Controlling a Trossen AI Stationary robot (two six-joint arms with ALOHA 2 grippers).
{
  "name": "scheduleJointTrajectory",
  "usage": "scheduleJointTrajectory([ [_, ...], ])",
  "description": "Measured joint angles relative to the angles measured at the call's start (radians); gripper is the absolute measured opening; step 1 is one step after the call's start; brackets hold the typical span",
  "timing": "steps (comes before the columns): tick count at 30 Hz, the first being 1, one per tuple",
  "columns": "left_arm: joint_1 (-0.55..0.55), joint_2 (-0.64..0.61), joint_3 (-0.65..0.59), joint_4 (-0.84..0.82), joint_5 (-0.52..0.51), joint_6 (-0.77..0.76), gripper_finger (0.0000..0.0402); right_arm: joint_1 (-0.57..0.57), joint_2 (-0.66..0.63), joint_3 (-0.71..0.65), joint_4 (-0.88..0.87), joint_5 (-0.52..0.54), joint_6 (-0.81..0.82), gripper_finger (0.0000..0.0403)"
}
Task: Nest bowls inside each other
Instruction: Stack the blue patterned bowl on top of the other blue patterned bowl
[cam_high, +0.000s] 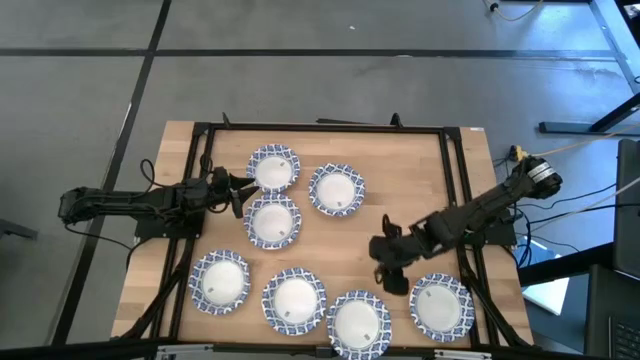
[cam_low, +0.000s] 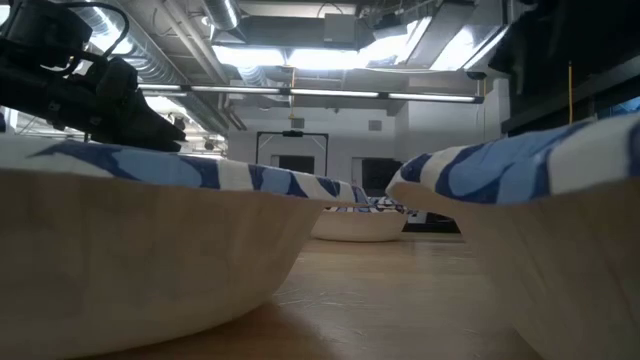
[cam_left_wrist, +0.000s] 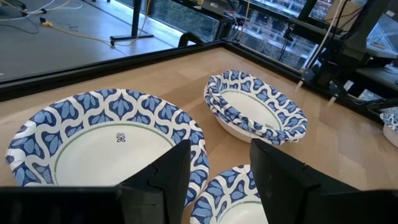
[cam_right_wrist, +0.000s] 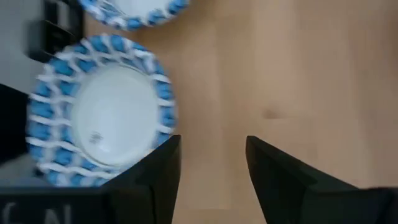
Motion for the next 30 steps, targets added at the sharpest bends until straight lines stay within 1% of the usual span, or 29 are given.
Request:
scheduleJointTrajectory([
  [4,0.0,0.0,0.0,0.0,0.0,-0.001,0.016,0.064,0.0,-0.052,0.131,0.009,0.117,0.0182],
  [9,0.0,0.0,0.0,0.0,0.0,-0.002,0.016,0.132,0.019,-0.089,0.177,0.048,0.222,0.0182],
  [13,0.0,0.0,0.0,0.0,0.0,-0.002,0.016,0.172,0.061,-0.089,0.217,0.059,0.245,0.0182],
  [16,0.0,0.0,0.0,0.001,0.0,-0.002,0.016,0.182,0.094,-0.089,0.239,0.059,0.276,0.0182],
  [20,0.0,0.0,0.0,0.002,0.0,-0.002,0.016,0.194,0.125,-0.089,0.303,0.061,0.274,0.0182],
  [25,0.0,0.0,0.0,0.002,0.0,-0.002,0.016,0.195,0.161,-0.089,0.298,0.06,0.279,0.0182],
  [30,0.0,0.0,0.0,0.001,0.0,-0.002,0.016,0.195,0.214,-0.089,0.295,0.052,0.322,0.0181],
])
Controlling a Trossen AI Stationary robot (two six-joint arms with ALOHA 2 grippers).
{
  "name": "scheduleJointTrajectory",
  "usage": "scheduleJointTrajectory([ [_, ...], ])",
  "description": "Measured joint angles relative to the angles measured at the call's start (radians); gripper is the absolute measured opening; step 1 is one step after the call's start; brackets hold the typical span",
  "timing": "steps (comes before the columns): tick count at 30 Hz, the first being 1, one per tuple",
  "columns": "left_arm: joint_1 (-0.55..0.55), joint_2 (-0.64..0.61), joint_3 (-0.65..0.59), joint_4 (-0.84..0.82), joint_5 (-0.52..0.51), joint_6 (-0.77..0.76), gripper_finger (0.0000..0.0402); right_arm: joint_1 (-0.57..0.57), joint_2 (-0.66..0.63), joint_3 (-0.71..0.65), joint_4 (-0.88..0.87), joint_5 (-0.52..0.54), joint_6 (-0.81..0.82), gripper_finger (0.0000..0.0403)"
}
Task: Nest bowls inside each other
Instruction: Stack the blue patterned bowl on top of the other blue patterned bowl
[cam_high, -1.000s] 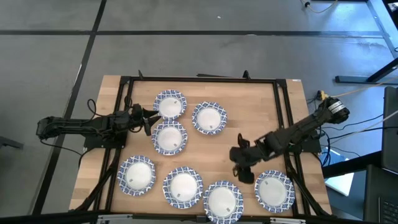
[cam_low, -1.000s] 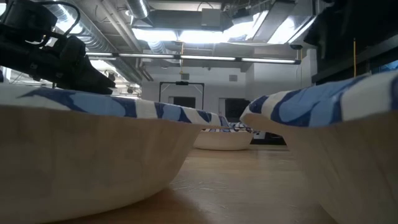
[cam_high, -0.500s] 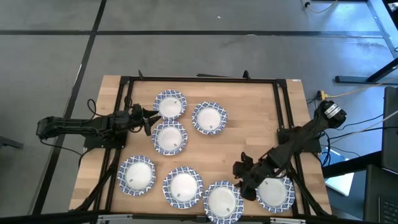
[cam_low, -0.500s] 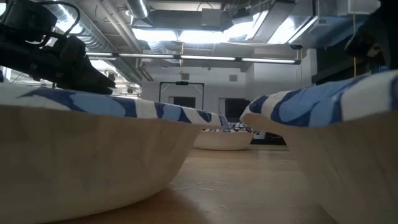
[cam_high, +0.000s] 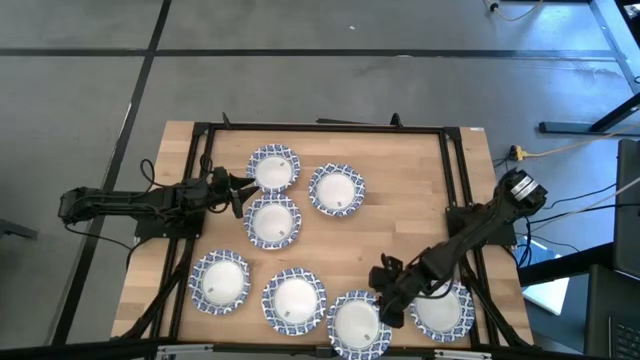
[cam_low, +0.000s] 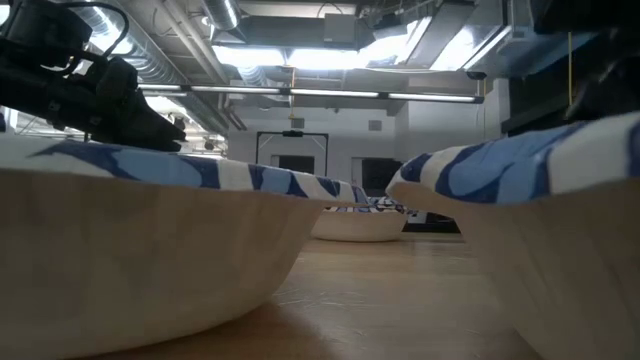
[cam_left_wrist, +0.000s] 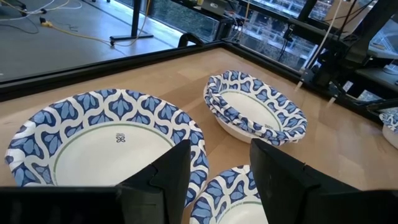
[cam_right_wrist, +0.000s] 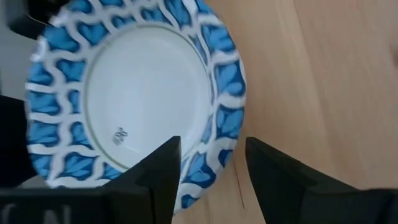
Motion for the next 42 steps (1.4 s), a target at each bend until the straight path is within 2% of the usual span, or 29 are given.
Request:
scheduleJointTrajectory([
  [14,0.0,0.0,0.0,0.0,0.0,0.0,0.016,0.0,0.067,0.0,0.001,-0.029,0.034,0.0175],
  [18,0.0,0.0,0.0,0.0,0.0,0.0,0.016,0.0,0.067,0.0,0.001,-0.054,0.037,0.0145],
  [26,0.0,0.0,0.0,0.0,0.0,0.0,0.016,0.0,0.067,0.001,0.005,-0.059,0.034,0.0046],
  [30,0.0,0.0,0.0,0.0,0.0,0.0,0.016,-0.001,0.067,0.001,0.001,-0.058,0.034,0.0011],
  [36,0.0,0.0,0.0,0.0,0.0,0.0,0.016,-0.041,0.053,0.007,-0.008,-0.057,0.025,0.0009],
  [42,0.0,0.0,0.0,-0.001,0.0,0.002,0.016,-0.129,-0.008,0.054,-0.11,-0.054,-0.086,0.0006],
])
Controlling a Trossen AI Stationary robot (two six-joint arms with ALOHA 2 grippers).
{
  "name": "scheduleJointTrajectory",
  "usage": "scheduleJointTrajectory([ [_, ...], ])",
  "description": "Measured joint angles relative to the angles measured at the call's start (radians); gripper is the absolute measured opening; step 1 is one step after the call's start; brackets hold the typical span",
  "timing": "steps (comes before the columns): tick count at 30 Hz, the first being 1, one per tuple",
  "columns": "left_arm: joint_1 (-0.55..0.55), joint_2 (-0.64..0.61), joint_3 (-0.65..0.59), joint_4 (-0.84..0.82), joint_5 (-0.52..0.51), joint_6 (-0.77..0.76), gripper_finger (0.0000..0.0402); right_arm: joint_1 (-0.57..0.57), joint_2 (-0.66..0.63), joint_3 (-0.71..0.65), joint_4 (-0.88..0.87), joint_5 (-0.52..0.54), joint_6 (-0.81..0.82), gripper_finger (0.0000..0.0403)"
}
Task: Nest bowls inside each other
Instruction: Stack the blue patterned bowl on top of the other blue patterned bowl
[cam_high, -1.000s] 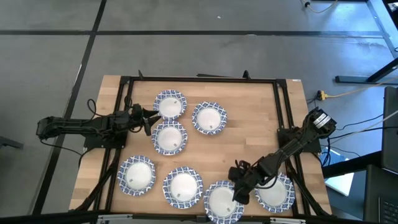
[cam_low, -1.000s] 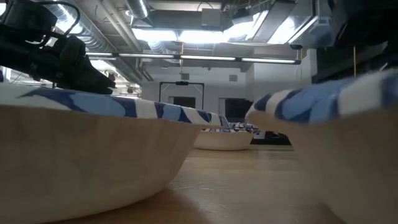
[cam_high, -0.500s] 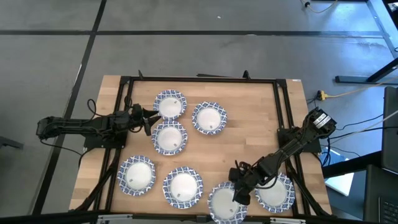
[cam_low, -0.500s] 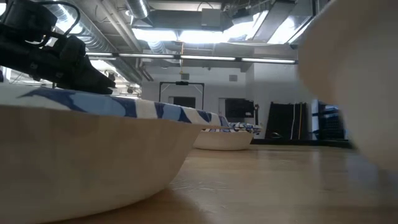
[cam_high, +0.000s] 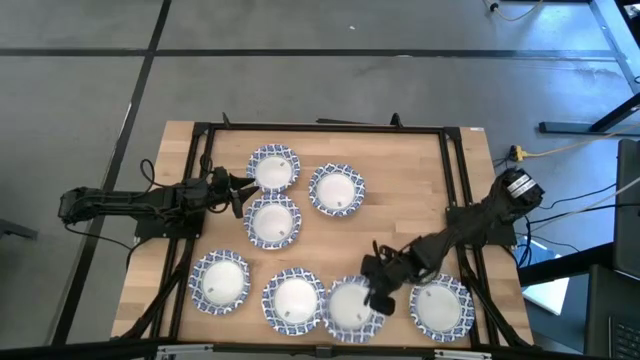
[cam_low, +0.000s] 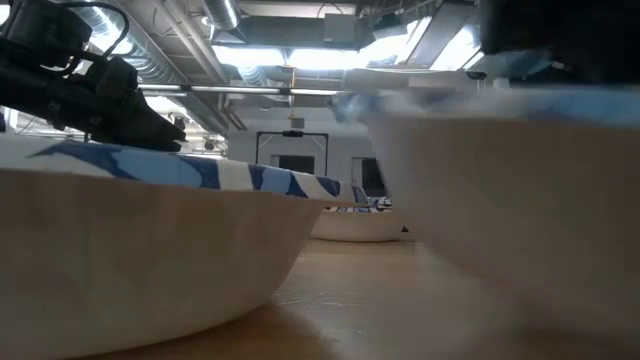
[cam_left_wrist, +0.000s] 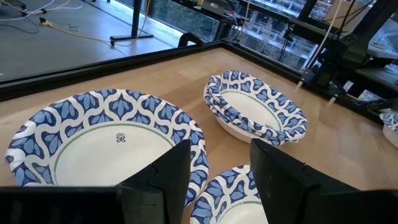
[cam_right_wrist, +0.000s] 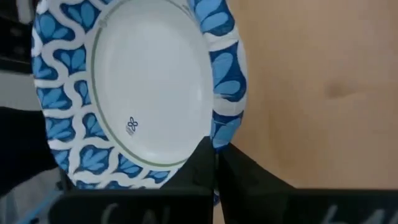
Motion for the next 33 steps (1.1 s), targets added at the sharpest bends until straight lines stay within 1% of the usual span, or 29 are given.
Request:
scheduleJointTrajectory([
  [6,0.0,0.0,0.0,0.0,0.0,0.002,0.016,-0.122,-0.096,0.076,-0.134,0.001,-0.128,0.0008],
  [10,0.0,0.0,0.0,0.0,0.0,0.002,0.016,-0.237,-0.143,0.134,-0.199,0.013,-0.227,0.0008],
  [13,0.0,0.0,0.0,0.0,0.0,0.002,0.016,-0.334,-0.145,0.182,-0.235,0.037,-0.325,0.0009],
  [20,0.0,0.0,0.0,0.0,0.0,0.002,0.016,-0.562,-0.142,0.235,-0.254,0.038,-0.508,0.0009],
  [27,0.0,0.0,0.0,0.0,0.0,0.002,0.016,-0.762,-0.142,0.241,-0.26,0.037,-0.588,0.0009],
  [30,0.0,0.0,0.0,0.0,0.0,0.002,0.016,-0.823,-0.142,0.24,-0.262,0.029,-0.591,0.0009],
  [33,0.0,0.0,0.0,0.0,0.0,0.002,0.016,-0.868,-0.142,0.24,-0.272,-0.002,-0.59,0.0009],
])
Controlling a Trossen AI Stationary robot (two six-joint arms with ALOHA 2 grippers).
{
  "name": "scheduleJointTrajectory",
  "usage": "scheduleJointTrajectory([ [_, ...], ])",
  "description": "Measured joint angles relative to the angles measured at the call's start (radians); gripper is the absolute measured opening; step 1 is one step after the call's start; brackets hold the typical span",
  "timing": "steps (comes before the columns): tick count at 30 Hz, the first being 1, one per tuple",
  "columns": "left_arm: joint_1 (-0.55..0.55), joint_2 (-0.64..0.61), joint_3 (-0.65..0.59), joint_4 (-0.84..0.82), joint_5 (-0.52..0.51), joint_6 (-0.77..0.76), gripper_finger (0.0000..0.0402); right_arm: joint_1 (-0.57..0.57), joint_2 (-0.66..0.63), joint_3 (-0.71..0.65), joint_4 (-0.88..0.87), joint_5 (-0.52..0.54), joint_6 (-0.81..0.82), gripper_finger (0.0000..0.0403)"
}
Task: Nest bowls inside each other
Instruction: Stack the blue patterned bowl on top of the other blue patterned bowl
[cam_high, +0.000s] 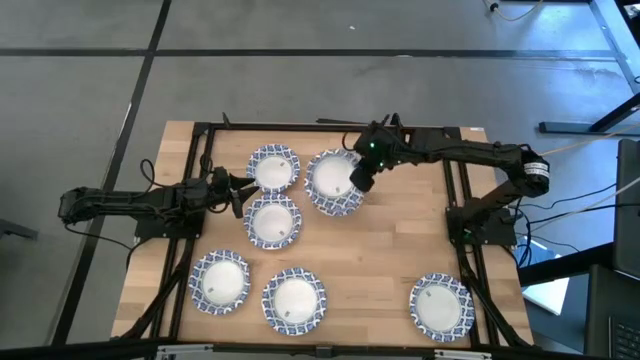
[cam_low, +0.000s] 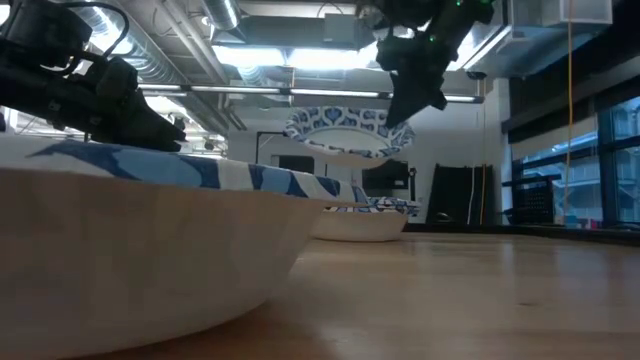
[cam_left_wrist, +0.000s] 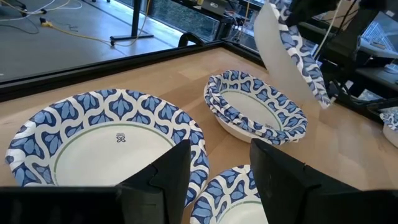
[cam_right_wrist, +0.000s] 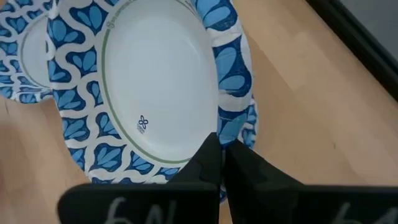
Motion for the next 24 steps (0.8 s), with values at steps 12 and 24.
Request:
scheduleJointTrajectory([
  [12,0.0,0.0,0.0,0.0,0.0,0.0,0.016,-0.036,0.114,-0.001,-0.028,-0.051,-0.003,0.0009],
  [24,0.0,0.0,0.0,0.0,0.001,0.0,0.016,-0.048,0.192,-0.002,-0.027,-0.043,-0.028,0.0032],
])
